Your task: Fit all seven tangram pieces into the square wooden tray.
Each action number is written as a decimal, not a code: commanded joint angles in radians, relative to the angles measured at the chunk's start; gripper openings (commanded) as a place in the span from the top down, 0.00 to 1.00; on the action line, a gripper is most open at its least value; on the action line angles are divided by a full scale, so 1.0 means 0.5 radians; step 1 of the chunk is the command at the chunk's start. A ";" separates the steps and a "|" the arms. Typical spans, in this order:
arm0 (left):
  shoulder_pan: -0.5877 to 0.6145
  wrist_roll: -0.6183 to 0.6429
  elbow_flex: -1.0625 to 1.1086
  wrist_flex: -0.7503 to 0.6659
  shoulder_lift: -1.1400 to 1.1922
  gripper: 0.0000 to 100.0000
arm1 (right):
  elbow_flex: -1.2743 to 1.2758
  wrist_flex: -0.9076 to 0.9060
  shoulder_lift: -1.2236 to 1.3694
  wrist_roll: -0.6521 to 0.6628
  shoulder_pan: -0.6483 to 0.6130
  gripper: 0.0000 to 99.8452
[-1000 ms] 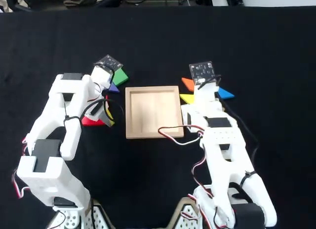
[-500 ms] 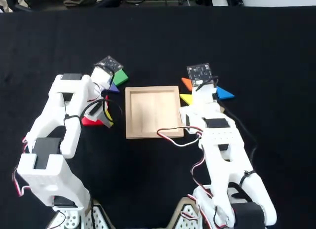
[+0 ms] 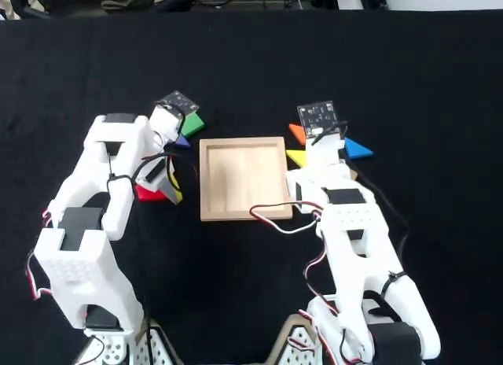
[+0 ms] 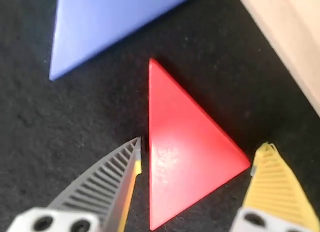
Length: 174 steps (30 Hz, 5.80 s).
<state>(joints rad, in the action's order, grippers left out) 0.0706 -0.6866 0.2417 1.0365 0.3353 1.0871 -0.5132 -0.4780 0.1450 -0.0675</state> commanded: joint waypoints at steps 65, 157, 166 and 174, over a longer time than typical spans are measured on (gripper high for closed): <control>-0.790 2.464 -0.201 -0.077 -0.190 0.74 | -0.051 0.129 -0.005 0.003 0.261 0.86; -0.861 2.038 -0.474 0.074 0.025 0.74 | -0.051 0.129 -0.008 0.003 0.359 0.86; -0.861 1.881 -0.308 0.123 0.018 0.74 | -0.054 0.129 -0.008 0.003 0.359 0.86; -0.674 1.734 -0.189 0.132 0.006 0.74 | -0.051 0.129 -0.005 0.003 0.359 0.86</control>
<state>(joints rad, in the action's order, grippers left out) -0.3345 0.2125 0.1312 1.0871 0.3537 1.0871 -0.4641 -0.4780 0.1450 0.1227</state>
